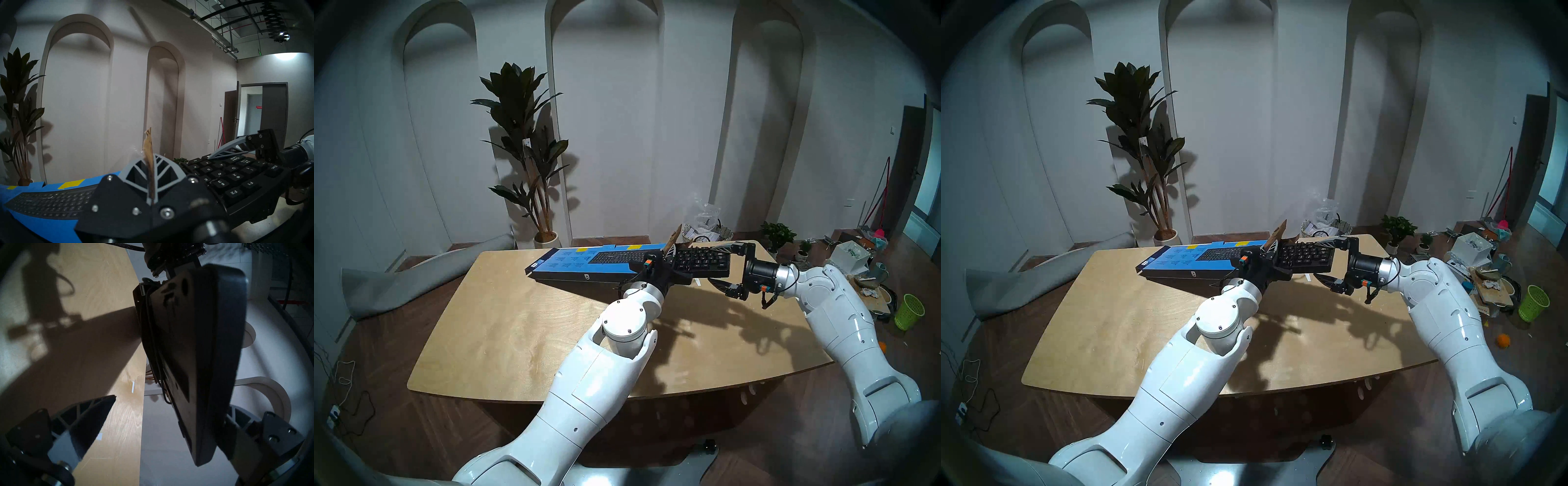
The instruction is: Unwrap the new keyboard and set the wrapping aside
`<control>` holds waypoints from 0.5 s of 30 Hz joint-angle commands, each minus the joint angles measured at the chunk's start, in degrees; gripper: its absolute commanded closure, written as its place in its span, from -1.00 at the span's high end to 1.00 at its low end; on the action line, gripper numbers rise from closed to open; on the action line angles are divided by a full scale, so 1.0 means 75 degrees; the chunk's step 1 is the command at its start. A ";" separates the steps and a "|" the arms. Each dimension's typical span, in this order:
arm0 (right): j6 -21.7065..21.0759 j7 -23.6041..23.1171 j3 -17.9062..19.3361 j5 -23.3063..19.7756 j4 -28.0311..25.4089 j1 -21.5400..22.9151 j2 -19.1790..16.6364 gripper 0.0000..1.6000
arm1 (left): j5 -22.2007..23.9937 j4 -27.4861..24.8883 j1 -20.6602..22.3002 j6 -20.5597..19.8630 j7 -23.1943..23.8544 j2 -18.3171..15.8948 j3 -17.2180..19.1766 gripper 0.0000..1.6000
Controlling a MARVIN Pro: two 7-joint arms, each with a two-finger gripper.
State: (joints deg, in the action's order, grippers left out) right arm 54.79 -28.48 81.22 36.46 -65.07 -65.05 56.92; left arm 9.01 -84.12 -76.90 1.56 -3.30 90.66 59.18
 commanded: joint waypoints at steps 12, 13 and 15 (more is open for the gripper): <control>0.0028 0.1186 -0.0553 0.0616 -0.0198 0.0335 0.0427 -0.29 | -0.0100 -0.0938 -0.0378 0.0023 0.0251 -0.0196 -0.0400 -1.00; 0.0028 0.1260 -0.0581 0.0659 -0.0208 0.0331 0.0413 -1.00 | -0.0104 -0.0964 -0.0395 0.0014 0.0253 -0.0211 -0.0407 -1.00; 0.0028 0.1462 -0.0660 0.0814 -0.0214 0.0315 0.0332 -1.00 | -0.0159 -0.0988 -0.0413 -0.0027 0.0221 -0.0274 -0.0401 -1.00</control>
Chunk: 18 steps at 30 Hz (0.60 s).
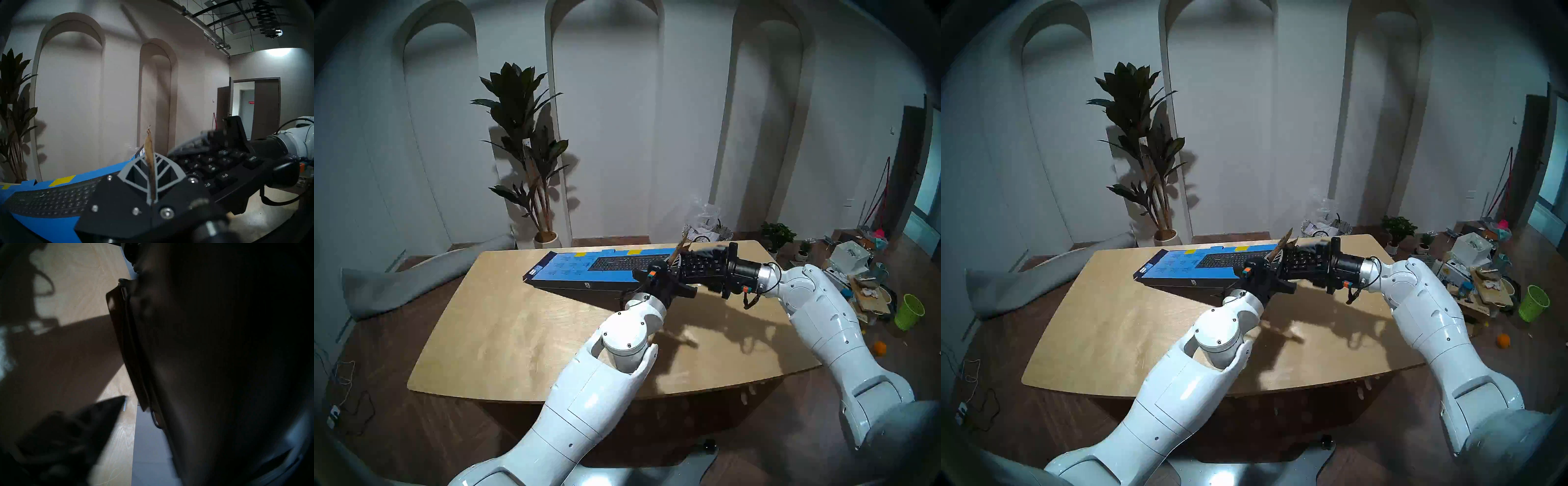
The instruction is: Unwrap the new keyboard and set the wrapping aside
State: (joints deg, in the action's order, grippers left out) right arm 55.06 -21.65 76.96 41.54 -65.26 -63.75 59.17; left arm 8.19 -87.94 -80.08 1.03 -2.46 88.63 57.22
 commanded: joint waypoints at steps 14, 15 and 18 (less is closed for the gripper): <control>-0.0008 0.1593 -0.0260 0.0757 -0.0379 0.0155 -0.0555 -1.00 | -0.0354 0.0155 0.0240 -0.0151 -0.0089 -0.0175 0.0061 -1.00; -0.0008 0.1593 -0.0260 0.0757 -0.0379 0.0155 -0.0555 -1.00 | -0.0354 0.0155 0.0240 -0.0151 -0.0089 -0.0175 0.0061 -1.00; -0.0008 0.1750 -0.0227 0.0867 -0.0470 0.0114 -0.0744 -1.00 | -0.0335 0.0292 0.0393 -0.0150 -0.0166 -0.0162 0.0263 -1.00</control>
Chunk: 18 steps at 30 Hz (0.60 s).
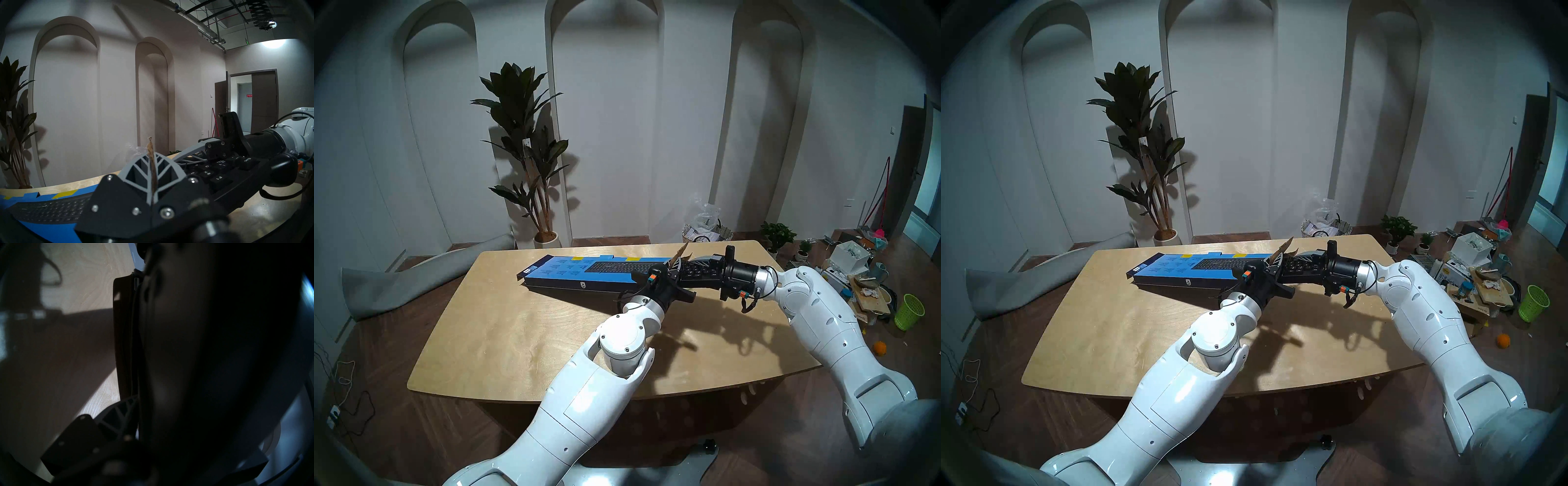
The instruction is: Unwrap the new keyboard and set the wrapping aside
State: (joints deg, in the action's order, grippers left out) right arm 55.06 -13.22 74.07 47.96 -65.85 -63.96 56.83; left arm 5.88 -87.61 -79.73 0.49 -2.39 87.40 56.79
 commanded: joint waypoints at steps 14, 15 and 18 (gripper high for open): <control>-0.0008 0.1773 0.0837 -0.0241 -0.0951 0.0056 -0.1009 -1.00 | -0.0160 0.0547 0.0613 -0.0069 -0.0374 -0.0123 0.0823 -1.00; -0.0008 0.1773 0.0837 -0.0241 -0.0951 0.0056 -0.1009 -1.00 | -0.0160 0.0547 0.0613 -0.0069 -0.0374 -0.0123 0.0823 -1.00; -0.0008 0.1923 0.1087 -0.0480 -0.1319 0.0035 -0.1070 -1.00 | -0.0162 0.0647 0.0635 -0.0070 -0.0425 -0.0190 0.0945 -1.00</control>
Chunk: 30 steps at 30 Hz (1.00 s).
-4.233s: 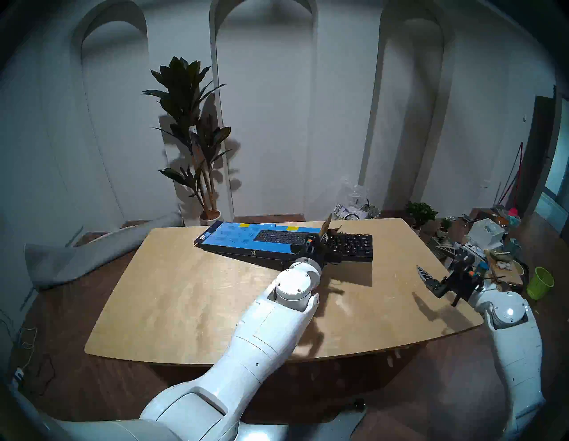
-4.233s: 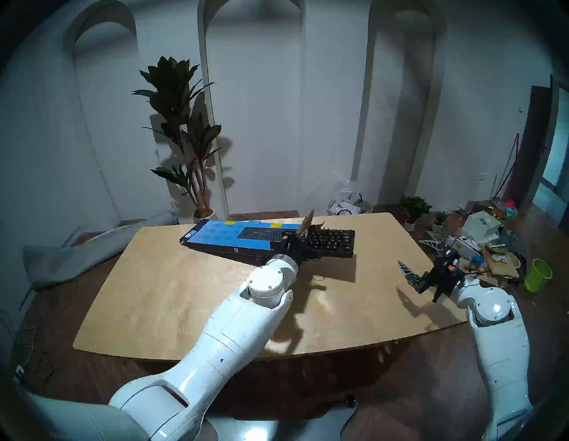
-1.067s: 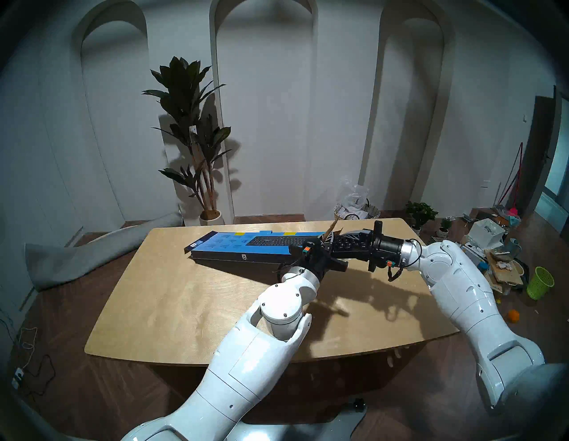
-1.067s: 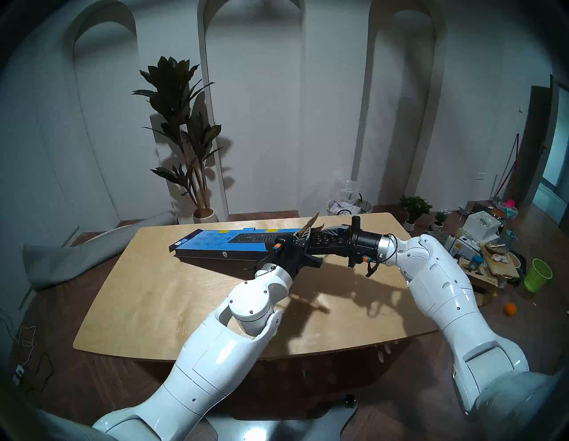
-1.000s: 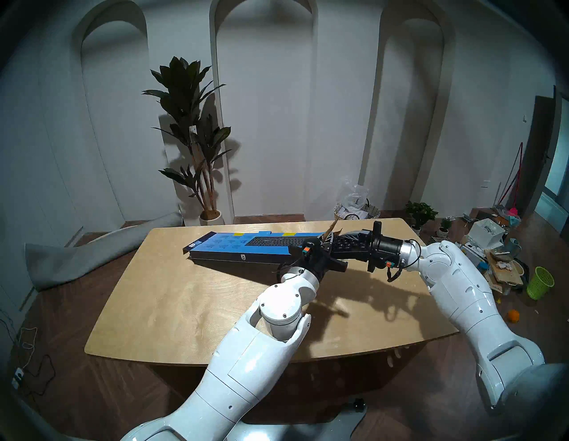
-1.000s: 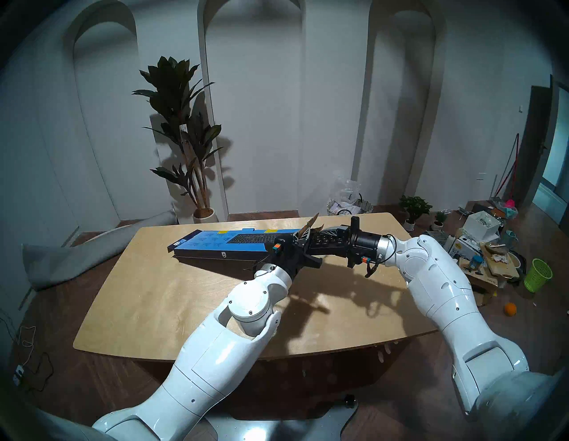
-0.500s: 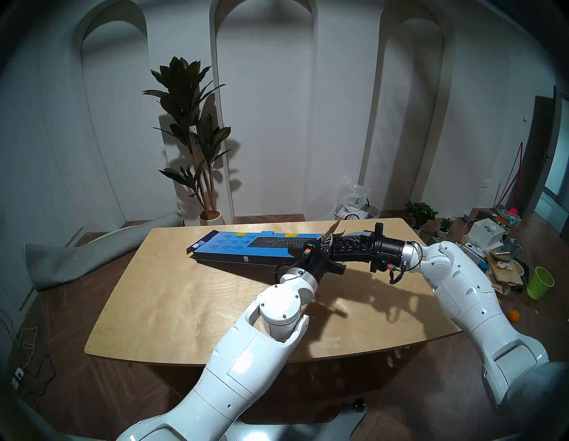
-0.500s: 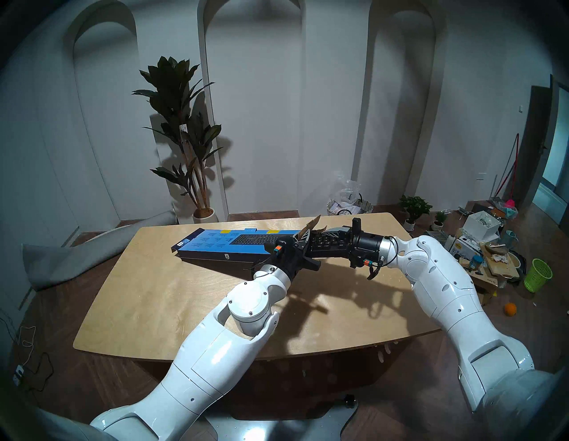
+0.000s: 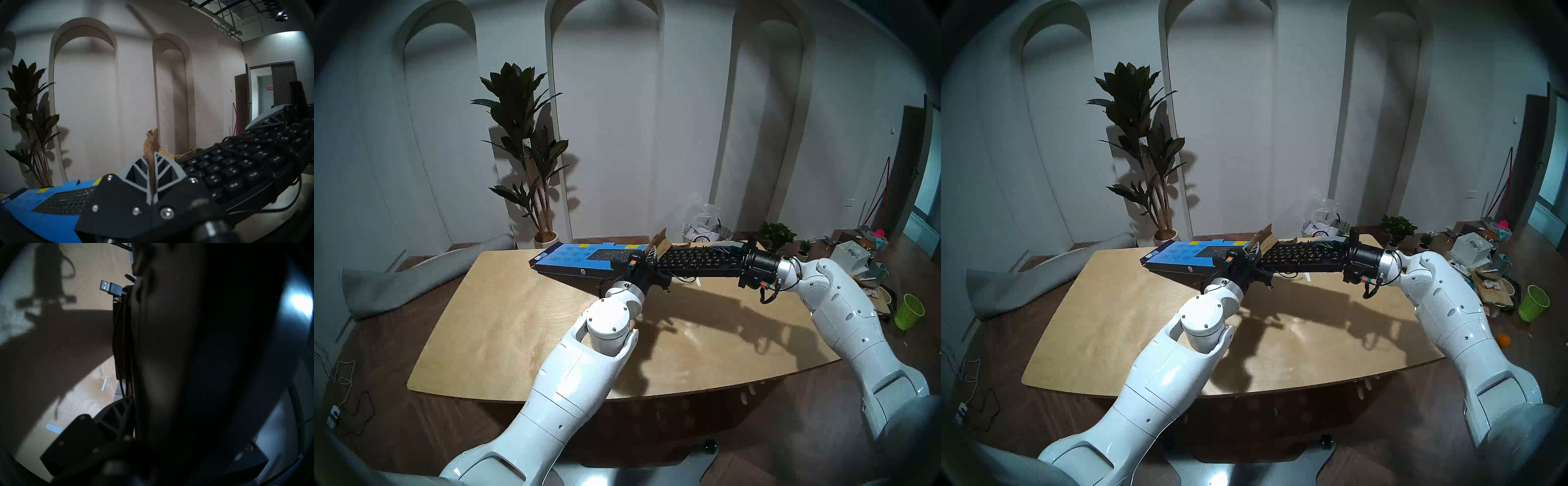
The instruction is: Unwrap the new keyboard and set the wrapping aside
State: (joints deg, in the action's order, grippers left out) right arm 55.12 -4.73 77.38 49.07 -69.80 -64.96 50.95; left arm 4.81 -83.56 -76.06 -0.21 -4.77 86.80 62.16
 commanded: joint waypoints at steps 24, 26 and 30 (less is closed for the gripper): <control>-0.0015 0.1805 0.1730 -0.1237 -0.1866 -0.1556 -0.1004 -1.00 | -0.0026 0.1727 0.1403 0.0110 -0.0305 -0.0193 0.1061 -1.00; -0.0015 0.1870 0.1800 -0.1272 -0.1900 -0.1705 -0.1045 -1.00 | -0.0038 0.1884 0.1485 0.0139 -0.0302 -0.0200 0.1083 -1.00; -0.0015 0.1904 0.1955 -0.1349 -0.1998 -0.1965 -0.1100 -1.00 | -0.0102 0.2215 0.1658 0.0223 -0.0296 -0.0237 0.1088 -1.00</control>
State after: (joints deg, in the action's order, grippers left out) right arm 55.06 4.56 88.39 43.14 -81.19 -77.46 43.78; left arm 4.53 -69.57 -67.86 0.47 -7.47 85.04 70.01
